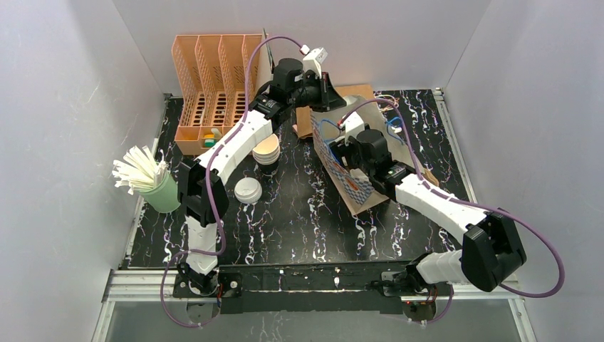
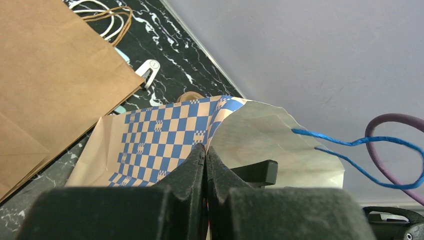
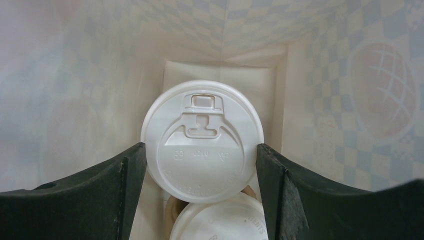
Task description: Pack the takeout coffee
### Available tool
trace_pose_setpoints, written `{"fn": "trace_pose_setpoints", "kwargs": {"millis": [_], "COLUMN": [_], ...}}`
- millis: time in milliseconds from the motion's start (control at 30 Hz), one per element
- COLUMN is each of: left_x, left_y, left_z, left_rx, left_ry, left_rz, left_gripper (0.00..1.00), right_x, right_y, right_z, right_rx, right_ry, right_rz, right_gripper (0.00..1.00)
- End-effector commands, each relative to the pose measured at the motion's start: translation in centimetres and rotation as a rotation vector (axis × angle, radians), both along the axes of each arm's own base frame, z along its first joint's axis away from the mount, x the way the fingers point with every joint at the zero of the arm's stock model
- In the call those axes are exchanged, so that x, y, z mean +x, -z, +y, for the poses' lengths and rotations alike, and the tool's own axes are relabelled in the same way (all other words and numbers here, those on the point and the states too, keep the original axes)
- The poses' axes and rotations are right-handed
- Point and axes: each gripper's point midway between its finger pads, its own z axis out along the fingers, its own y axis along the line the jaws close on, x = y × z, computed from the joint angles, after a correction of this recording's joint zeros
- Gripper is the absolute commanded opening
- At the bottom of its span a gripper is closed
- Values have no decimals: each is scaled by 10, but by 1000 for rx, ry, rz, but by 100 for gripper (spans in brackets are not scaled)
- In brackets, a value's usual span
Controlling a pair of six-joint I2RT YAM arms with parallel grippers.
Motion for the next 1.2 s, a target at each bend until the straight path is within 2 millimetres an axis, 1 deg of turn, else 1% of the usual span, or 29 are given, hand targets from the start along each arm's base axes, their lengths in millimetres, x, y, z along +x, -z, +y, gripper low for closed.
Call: {"fn": "trace_pose_setpoints", "kwargs": {"millis": [0, 100, 233, 333, 433, 567, 700, 900, 1000, 1167], "left_x": [0, 3, 4, 4, 5, 3, 3, 6, 11, 19], "left_y": [-22, -20, -18, -15, -13, -10, -7, -5, -7, -18], "left_z": [3, 7, 9, 11, 13, 15, 17, 17, 19, 16], "left_rx": [-31, -35, -54, -56, -55, -50, -46, -47, -45, -56], "left_ry": [-11, -31, -41, -44, -46, -44, -47, -48, -60, -59], "left_rz": [-4, 8, 22, 37, 48, 56, 65, 73, 63, 43], "left_gripper": [0, 0, 0, 0, 0, 0, 0, 0, 0, 0], "right_x": [-5, -7, -10, -11, -12, -11, -13, -9, -8, -9], "right_y": [19, 25, 31, 39, 46, 51, 62, 64, 68, 76], "right_z": [-9, -14, -17, -20, -19, -19, -18, -17, -16, -16], "right_rx": [-43, -65, -43, -25, -16, -19, -42, -35, -41, -45], "right_ry": [17, 35, 49, 59, 49, 43, 35, 62, 68, 77], "right_rz": [62, 97, 138, 201, 253, 277, 331, 345, 358, 380], "right_gripper": [13, 13, 12, 11, 11, 11, 10, 10, 10, 10]}}
